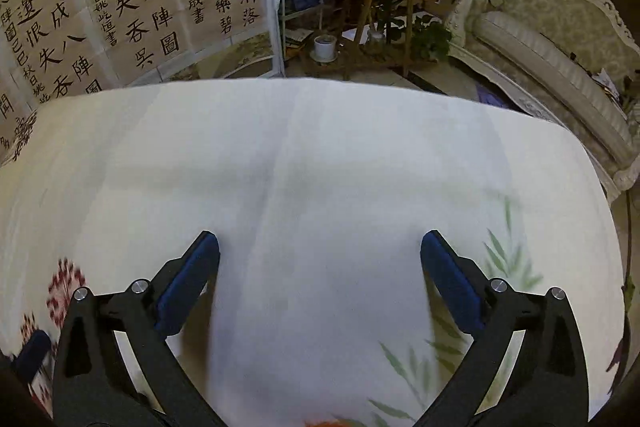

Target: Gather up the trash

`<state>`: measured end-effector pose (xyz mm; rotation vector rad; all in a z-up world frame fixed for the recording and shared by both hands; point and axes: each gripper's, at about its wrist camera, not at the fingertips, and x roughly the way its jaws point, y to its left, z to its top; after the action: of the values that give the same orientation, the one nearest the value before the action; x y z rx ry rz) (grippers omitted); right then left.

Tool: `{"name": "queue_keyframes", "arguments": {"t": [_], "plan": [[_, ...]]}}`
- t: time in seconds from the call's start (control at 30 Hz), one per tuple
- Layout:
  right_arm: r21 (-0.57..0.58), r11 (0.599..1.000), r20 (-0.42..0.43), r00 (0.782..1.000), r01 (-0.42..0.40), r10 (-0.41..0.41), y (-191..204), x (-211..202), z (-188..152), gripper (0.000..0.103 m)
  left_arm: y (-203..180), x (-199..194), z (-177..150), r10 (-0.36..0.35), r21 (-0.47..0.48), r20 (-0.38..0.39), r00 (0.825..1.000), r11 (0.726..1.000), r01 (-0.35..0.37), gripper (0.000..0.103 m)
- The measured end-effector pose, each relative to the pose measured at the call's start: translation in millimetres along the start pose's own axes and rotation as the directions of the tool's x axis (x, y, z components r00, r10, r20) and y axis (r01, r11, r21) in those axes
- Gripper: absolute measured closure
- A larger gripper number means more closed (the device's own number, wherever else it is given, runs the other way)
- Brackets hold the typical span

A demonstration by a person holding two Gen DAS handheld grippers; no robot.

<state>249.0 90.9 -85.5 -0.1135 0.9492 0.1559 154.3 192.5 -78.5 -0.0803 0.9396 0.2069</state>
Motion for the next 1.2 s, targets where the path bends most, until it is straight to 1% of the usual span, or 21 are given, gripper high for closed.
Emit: {"name": "queue_keyframes", "arguments": {"t": [0.2,0.33,1.2], "plan": [[0.008,1.000,0.002,1.000,-0.010,0.010,-7.4,2.0,1.4,0.004,0.9,1.3,3.7,0.000,0.000,0.002,1.000,1.000,0.000,0.005],[0.004,1.000,0.000,1.000,-0.004,0.004,-1.5,5.0,3.3,0.004,0.8,1.3,3.8,0.001,0.000,0.001,1.000,1.000,-0.001,0.005],[0.005,1.000,0.002,1.000,-0.005,0.005,-2.8,5.2,1.7,0.004,0.7,1.6,3.4,0.000,0.000,0.001,1.000,1.000,0.000,0.005]]}}
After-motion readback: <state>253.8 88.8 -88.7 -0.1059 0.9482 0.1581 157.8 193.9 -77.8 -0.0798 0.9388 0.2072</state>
